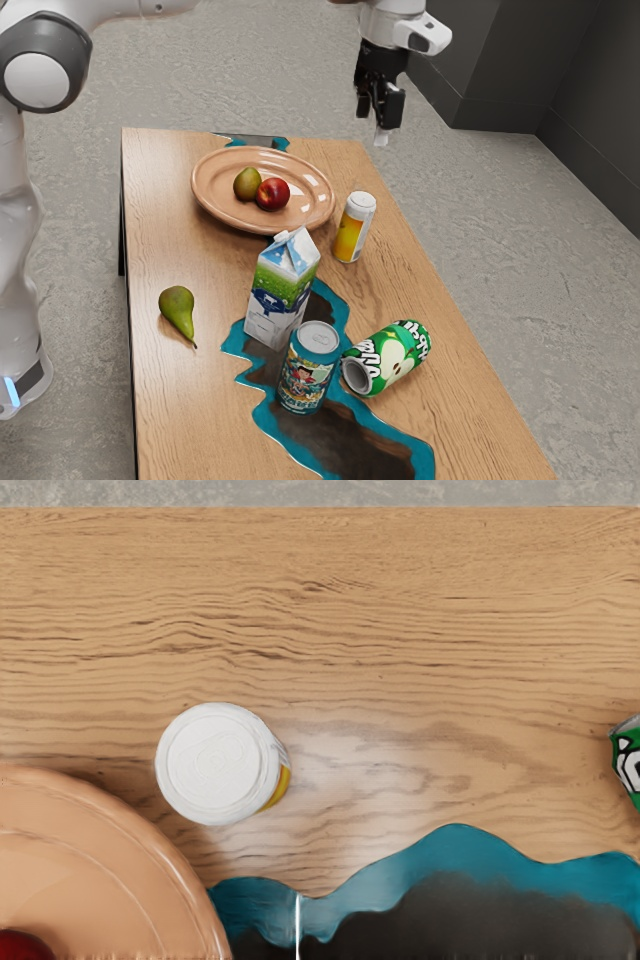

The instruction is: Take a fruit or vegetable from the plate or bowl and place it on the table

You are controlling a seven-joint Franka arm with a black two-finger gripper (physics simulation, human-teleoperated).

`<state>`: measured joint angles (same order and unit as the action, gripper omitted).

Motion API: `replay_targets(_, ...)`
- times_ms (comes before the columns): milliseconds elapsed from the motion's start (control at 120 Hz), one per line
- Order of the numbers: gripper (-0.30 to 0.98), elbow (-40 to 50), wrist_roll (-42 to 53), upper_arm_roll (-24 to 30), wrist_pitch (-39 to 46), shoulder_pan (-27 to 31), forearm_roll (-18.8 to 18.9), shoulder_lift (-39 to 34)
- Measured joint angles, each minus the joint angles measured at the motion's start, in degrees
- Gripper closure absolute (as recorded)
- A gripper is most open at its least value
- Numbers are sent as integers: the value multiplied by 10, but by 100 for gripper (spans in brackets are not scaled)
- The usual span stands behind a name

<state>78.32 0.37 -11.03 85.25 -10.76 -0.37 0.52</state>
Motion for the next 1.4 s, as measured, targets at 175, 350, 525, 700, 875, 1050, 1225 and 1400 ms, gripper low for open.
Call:
replay_targets(175, 0, -9, 3, -8, -22, 3, -3, 0)
replay_targets(350, 0, -136, 10, -28, -78, -2, -2, -16)
replay_targets(525, 0, -141, 15, -126, -106, -38, -4, 5)
replay_targets(700, 0, -140, 19, -130, -109, 134, -6, 44)
replay_targets(875, 0, -140, 22, -128, -105, 164, -17, 57)
replay_targets(1050, 0, -96, 24, -128, -100, 152, -21, 47)
replay_targets(1225, 0, 140, 26, -99, -13, 158, 6, -72)
replay_targets(1400, 0, 282, 27, -85, 78, 157, 35, -159)
